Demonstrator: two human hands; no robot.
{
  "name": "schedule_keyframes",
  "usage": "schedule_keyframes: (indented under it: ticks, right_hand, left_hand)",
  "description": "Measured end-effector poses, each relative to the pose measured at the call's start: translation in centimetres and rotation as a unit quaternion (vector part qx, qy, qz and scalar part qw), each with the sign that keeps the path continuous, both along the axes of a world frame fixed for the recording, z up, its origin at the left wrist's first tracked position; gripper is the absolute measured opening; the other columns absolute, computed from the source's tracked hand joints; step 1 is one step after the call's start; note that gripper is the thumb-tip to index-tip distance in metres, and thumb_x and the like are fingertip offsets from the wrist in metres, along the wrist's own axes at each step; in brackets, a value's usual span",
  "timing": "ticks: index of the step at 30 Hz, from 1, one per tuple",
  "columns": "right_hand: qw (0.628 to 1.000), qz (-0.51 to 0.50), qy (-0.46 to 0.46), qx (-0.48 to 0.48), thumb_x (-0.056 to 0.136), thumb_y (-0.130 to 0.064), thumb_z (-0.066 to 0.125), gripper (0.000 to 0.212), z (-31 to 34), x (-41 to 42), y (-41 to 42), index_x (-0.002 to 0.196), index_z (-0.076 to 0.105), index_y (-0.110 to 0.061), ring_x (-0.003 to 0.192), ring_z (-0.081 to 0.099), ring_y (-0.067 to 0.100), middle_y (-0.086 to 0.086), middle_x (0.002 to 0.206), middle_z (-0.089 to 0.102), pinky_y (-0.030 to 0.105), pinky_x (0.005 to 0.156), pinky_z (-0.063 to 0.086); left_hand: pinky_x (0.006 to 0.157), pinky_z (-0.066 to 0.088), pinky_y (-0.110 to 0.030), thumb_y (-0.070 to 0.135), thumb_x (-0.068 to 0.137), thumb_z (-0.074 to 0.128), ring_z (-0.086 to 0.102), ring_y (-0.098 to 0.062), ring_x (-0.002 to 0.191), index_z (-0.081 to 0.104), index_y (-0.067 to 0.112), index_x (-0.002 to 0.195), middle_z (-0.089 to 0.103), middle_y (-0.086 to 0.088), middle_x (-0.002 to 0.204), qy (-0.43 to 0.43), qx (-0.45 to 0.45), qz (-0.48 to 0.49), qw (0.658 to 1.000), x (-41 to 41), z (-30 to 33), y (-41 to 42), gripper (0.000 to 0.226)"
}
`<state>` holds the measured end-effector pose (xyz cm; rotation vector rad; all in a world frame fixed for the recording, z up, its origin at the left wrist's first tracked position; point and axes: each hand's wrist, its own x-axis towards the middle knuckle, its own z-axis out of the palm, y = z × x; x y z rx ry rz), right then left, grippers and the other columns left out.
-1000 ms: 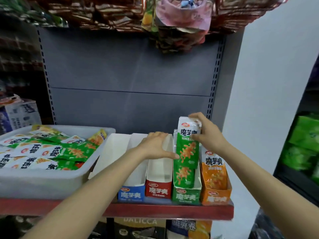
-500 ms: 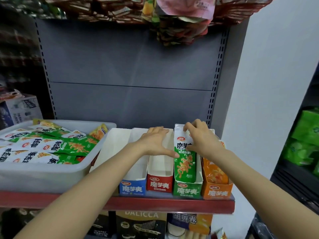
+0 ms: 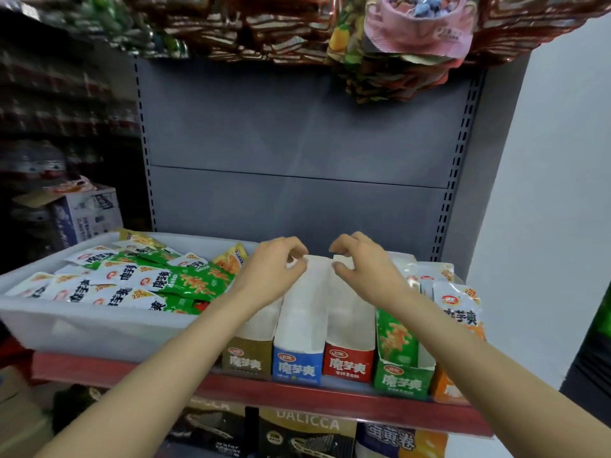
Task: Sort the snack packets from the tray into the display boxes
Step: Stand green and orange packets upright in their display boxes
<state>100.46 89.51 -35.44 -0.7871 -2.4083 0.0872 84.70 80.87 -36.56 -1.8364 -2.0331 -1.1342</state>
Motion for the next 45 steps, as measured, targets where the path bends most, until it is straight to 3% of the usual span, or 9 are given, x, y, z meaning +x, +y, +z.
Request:
schedule_keyframes:
  ticks: [8, 15, 20, 22, 26, 32, 37, 41, 45]
  right_hand:
    - [0.992, 0.116, -0.001, -0.056, 0.091, -0.019, 0.053, 0.025, -0.6, -14.0, -5.0, 0.114, 0.056, -0.011, 0.104, 0.054, 0.025, 0.008, 0.111, 0.056, 0.036, 0.086, 0.044]
    - [0.955, 0.111, -0.262, -0.084, 0.088, -0.032, 0.06, 0.073, -1.8, -23.0, -7.1, 0.148, 0.02, -0.018, 0.125, 0.043, 0.034, 0.017, 0.14, 0.041, 0.038, 0.1, 0.04]
    - [0.937, 0.127, -0.307, -0.11, 0.09, -0.025, 0.061, 0.078, -1.8, -24.3, -7.3, 0.151, 0.013, -0.018, 0.135, 0.034, 0.028, 0.009, 0.152, 0.03, 0.032, 0.105, 0.032]
    - [0.94, 0.126, -0.297, -0.108, 0.086, -0.027, 0.066, 0.08, -1.7, -24.4, -7.1, 0.15, 0.018, -0.017, 0.133, 0.037, 0.028, 0.009, 0.149, 0.034, 0.032, 0.104, 0.033]
    - [0.955, 0.099, -0.26, -0.105, 0.076, -0.037, 0.074, 0.076, -2.1, -25.1, -6.4, 0.14, 0.038, -0.016, 0.12, 0.046, 0.029, 0.013, 0.132, 0.046, 0.035, 0.095, 0.042]
    - [0.982, 0.094, -0.124, -0.103, 0.071, -0.04, 0.073, 0.06, -1.5, -24.1, -6.7, 0.121, 0.048, -0.019, 0.103, 0.048, 0.026, 0.01, 0.112, 0.043, 0.035, 0.085, 0.045]
    - [0.989, 0.105, 0.008, -0.108, 0.069, -0.047, 0.076, 0.075, 0.2, -21.0, -7.6, 0.133, 0.043, -0.025, 0.111, 0.045, 0.017, 0.004, 0.116, 0.042, 0.033, 0.09, 0.043]
    - [0.961, 0.145, 0.136, -0.192, 0.081, -0.034, 0.071, 0.043, 1.4, -16.8, -7.5, 0.12, 0.057, -0.021, 0.085, 0.055, 0.003, -0.001, 0.107, 0.055, 0.007, 0.069, 0.039]
    - [0.933, 0.148, 0.198, -0.263, 0.084, -0.019, 0.067, 0.018, 2.6, -12.3, -5.8, 0.102, 0.064, -0.021, 0.078, 0.066, 0.015, 0.001, 0.085, 0.07, 0.031, 0.075, 0.051]
  left_hand:
    - [0.08, 0.051, -0.034, 0.022, 0.088, 0.057, 0.062, -0.021, 0.091, 0.065, 0.016, 0.099, 0.068, 0.0, 0.096, -0.057, -0.061, 0.183, 0.98, -11.7, 0.2, -7.1, 0.015]
    - [0.085, 0.044, -0.033, 0.045, 0.087, 0.059, 0.055, -0.026, 0.098, 0.057, 0.01, 0.093, 0.059, -0.011, 0.107, -0.016, -0.299, 0.269, 0.915, -19.4, -0.2, -10.1, 0.036]
    - [0.091, 0.045, -0.034, 0.055, 0.086, 0.056, 0.053, -0.023, 0.099, 0.044, 0.017, 0.094, 0.057, -0.009, 0.105, -0.012, -0.357, 0.247, 0.901, -20.9, -0.5, -10.5, 0.041]
    - [0.093, 0.046, -0.035, 0.053, 0.085, 0.058, 0.054, -0.025, 0.104, 0.051, 0.02, 0.093, 0.06, -0.01, 0.111, -0.016, -0.345, 0.241, 0.907, -20.8, -0.4, -10.4, 0.035]
    - [0.067, 0.035, -0.029, 0.045, 0.085, 0.063, 0.045, -0.019, 0.079, 0.032, 0.029, 0.064, 0.041, 0.005, 0.072, -0.074, -0.291, 0.239, 0.923, -21.1, -0.8, -10.5, 0.041]
    - [0.07, 0.039, -0.029, 0.03, 0.088, 0.064, 0.053, -0.018, 0.078, 0.053, 0.016, 0.083, 0.056, 0.002, 0.077, -0.215, -0.051, 0.176, 0.959, -20.5, -0.7, -10.4, 0.019]
    - [0.066, 0.059, -0.031, 0.013, 0.09, 0.061, 0.068, -0.013, 0.072, 0.051, 0.018, 0.098, 0.067, -0.008, 0.087, -0.365, 0.125, 0.08, 0.919, -17.6, 0.5, -10.0, 0.014]
    - [0.055, 0.056, -0.021, 0.005, 0.089, 0.061, 0.064, -0.019, 0.062, 0.054, 0.011, 0.106, 0.067, -0.013, 0.082, -0.436, 0.164, 0.039, 0.884, -14.1, 1.8, -8.9, 0.019]
    - [0.052, 0.054, -0.019, 0.005, 0.089, 0.061, 0.063, -0.013, 0.055, 0.055, 0.009, 0.109, 0.067, -0.009, 0.079, -0.448, 0.135, -0.01, 0.884, -10.7, 2.8, -6.8, 0.022]
